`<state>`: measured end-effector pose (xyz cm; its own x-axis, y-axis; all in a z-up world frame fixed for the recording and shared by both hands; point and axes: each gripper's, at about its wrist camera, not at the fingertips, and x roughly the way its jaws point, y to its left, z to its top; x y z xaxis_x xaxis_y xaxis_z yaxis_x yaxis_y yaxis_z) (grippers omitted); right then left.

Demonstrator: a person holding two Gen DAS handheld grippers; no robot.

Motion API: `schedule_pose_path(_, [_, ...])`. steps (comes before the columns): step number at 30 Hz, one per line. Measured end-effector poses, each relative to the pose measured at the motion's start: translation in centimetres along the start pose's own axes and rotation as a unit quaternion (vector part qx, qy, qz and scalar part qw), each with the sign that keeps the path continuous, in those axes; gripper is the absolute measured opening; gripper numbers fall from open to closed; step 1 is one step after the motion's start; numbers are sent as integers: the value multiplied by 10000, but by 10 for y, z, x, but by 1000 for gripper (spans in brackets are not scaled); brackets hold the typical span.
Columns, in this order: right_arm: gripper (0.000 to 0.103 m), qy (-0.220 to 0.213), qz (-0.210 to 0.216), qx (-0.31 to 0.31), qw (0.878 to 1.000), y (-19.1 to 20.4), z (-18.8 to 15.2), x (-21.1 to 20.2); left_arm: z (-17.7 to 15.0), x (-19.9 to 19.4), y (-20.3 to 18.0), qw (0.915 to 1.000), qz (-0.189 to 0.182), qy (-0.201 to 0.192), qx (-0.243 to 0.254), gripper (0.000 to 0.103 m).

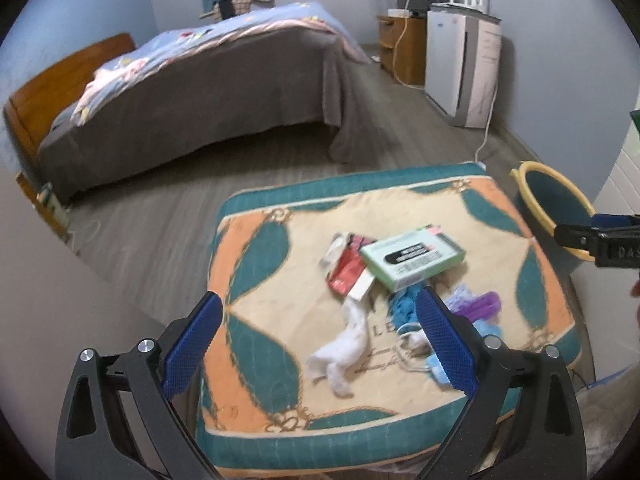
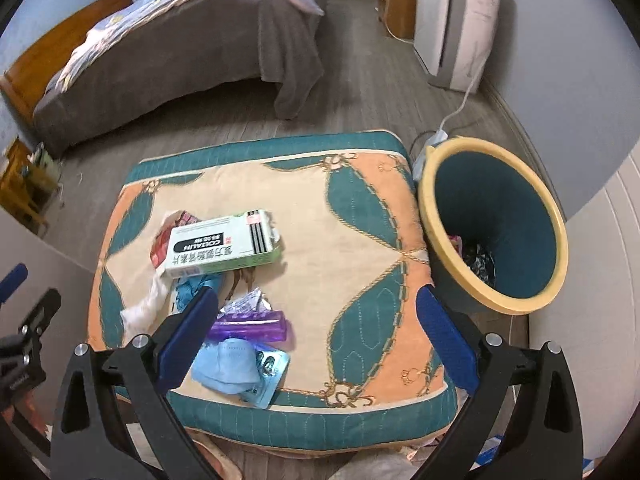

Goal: Collect trash
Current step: 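Move both tools back over the trash on the cushion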

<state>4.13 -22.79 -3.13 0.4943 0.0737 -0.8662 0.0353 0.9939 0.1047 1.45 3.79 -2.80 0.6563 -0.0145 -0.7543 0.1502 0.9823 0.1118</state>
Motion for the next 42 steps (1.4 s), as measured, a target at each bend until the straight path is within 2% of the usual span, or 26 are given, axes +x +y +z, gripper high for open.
schedule_pose_path(5, [97,258,-100,-379,9989,27,-14,18,-7,16,13,9995,5,286,-154,96])
schedule_pose_path(12, [97,646,-81,-456,9968,43,-31,42,-12,31,40,9959,34,534,-727,96])
schedule_pose_path(19, [97,795,-59,-729,9941,58,-39,53,-21,52,41,9927,-62,919,-778,96])
schedule_pose_path(24, [89,914,-12,-852,9922,64,-44,60,-30,66,41,9907,27,1184,-675,96])
schedule_pose_path(30, [66,1174,214,-946,9883,75,-56,72,-33,73,46,9876,81,1320,-849,96])
schedule_pose_path(33, [50,1370,316,-1018,9848,80,-61,81,-34,75,39,9885,48,1340,-702,96])
schedule_pose_path(35, [25,1454,325,-1129,9824,84,-64,85,-35,77,33,9888,15,1380,-562,96])
schedule_pose_path(36, [19,1489,332,-1224,9807,86,-65,86,-36,78,29,9890,3,1409,-458,96])
schedule_pose_path(38, [14,1405,284,-1397,9798,90,-63,80,-38,82,22,9887,-93,1468,-287,96])
schedule_pose_path(42, [13,990,422,-1323,9854,83,-40,47,-42,90,4,9864,-250,1621,89,95])
